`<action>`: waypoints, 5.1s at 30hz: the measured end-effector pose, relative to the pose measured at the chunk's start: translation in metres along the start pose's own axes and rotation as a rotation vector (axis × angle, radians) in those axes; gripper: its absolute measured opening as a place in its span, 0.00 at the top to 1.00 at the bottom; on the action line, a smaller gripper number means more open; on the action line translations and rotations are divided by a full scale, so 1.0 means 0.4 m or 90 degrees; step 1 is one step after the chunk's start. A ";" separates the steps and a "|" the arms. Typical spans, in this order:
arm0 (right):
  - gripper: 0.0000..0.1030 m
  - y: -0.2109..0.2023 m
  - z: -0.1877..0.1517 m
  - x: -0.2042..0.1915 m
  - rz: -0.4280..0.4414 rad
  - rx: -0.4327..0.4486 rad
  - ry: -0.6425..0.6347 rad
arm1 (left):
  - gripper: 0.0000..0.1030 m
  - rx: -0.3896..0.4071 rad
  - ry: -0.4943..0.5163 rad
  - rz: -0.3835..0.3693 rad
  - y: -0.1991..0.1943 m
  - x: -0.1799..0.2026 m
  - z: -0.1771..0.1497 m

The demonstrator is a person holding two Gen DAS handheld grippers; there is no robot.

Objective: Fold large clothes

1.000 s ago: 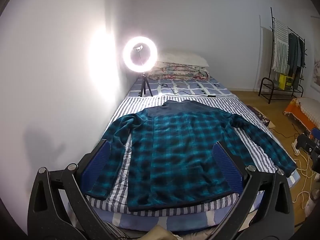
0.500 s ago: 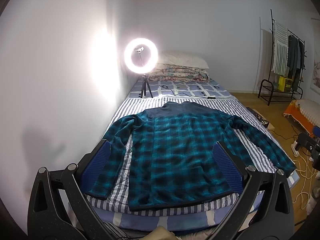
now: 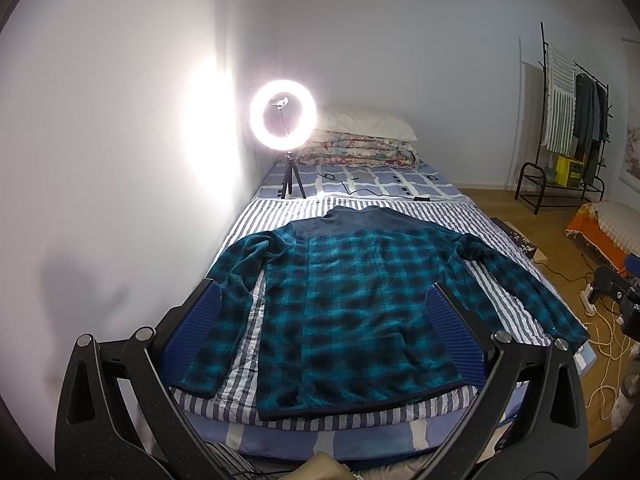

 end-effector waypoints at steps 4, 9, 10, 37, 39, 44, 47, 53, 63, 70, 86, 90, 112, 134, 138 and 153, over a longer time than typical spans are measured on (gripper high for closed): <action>0.00 -0.003 0.000 0.008 -0.017 -0.001 0.008 | 0.00 0.000 0.001 -0.002 -0.010 0.008 0.010; 0.00 -0.004 0.000 0.019 -0.029 -0.002 0.017 | 0.00 0.000 0.001 -0.001 -0.013 0.008 0.009; 0.00 -0.002 -0.001 0.021 -0.031 -0.002 0.018 | 0.00 0.000 0.001 0.000 -0.014 0.009 0.011; 0.00 -0.004 0.002 0.006 -0.051 0.007 0.006 | 0.00 0.000 -0.006 0.002 -0.008 -0.002 -0.006; 0.00 -0.003 0.004 0.003 -0.053 0.007 0.004 | 0.00 0.000 -0.006 0.001 -0.007 -0.003 -0.006; 0.00 -0.002 0.004 0.002 -0.053 0.006 0.004 | 0.00 0.000 -0.007 0.002 -0.007 -0.007 -0.008; 0.00 -0.004 0.002 0.002 -0.053 0.006 0.003 | 0.00 -0.001 -0.008 0.002 -0.008 -0.012 -0.012; 0.00 -0.003 0.002 0.001 -0.053 0.006 0.003 | 0.00 0.001 -0.007 0.001 -0.008 -0.013 -0.014; 0.00 0.022 -0.004 -0.007 -0.070 -0.021 0.000 | 0.00 -0.007 -0.007 0.007 0.006 -0.046 -0.046; 0.00 0.080 -0.010 -0.049 -0.056 -0.063 -0.028 | 0.00 -0.018 -0.013 0.025 0.022 -0.077 -0.072; 0.00 0.264 0.004 -0.291 0.127 -0.035 -0.102 | 0.02 -0.044 -0.027 0.047 0.028 -0.205 -0.202; 0.05 0.332 -0.003 -0.405 0.252 -0.067 -0.147 | 0.20 -0.080 -0.037 0.043 0.034 -0.240 -0.246; 0.52 0.517 -0.318 -1.097 0.661 -0.351 -0.356 | 0.61 -0.154 -0.194 0.077 0.003 -0.474 -0.413; 0.94 0.587 -0.386 -1.135 0.630 -0.365 -0.320 | 0.61 -0.133 -0.172 0.109 0.075 -0.524 -0.369; 0.94 0.600 -0.312 -1.023 0.629 -0.333 -0.203 | 0.61 -0.118 -0.155 0.104 0.097 -0.522 -0.338; 0.94 0.482 -0.176 -0.543 0.543 -0.198 0.111 | 0.61 -0.106 -0.099 0.008 0.336 -0.437 -0.137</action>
Point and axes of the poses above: each gripper's, at about its wrist camera, not at the fingertips, and y roughly the way its jaws point, x to its right, z to its top, the point moved 1 cm from there along y, roughly the way its jaws point, and after that the axes turned 2 degrees about -x, right-handed, at the moved point
